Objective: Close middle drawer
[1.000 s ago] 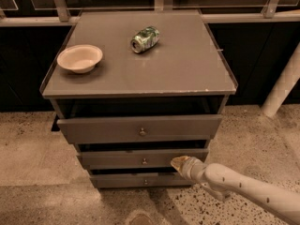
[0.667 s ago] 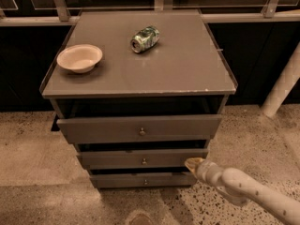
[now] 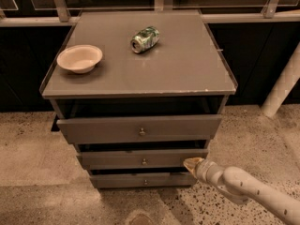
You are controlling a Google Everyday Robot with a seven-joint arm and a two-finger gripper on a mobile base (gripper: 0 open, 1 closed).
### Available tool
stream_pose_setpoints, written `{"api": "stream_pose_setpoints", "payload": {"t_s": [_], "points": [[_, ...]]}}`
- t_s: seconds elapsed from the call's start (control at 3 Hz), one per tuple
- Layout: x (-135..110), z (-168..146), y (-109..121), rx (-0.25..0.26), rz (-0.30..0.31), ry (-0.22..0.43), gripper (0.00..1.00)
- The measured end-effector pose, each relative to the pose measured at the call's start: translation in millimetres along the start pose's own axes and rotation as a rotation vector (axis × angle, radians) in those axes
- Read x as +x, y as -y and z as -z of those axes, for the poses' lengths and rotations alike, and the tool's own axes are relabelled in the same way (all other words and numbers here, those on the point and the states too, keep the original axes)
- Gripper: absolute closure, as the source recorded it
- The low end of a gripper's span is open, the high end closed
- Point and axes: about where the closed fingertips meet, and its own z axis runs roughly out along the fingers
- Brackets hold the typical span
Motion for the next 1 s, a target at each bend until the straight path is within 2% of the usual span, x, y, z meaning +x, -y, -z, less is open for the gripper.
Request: {"api": "stream_pose_setpoints", "payload": {"t_s": [0.33, 0.67, 1.0], "points": [[-2.0, -1.5, -2.5, -0.016, 0.005, 0.019, 0.12], [-1.6, 2.4, -9.2, -0.026, 0.006, 0.019, 0.00], [1.3, 11.4, -20.6, -0.026, 0.006, 0.019, 0.00]]}}
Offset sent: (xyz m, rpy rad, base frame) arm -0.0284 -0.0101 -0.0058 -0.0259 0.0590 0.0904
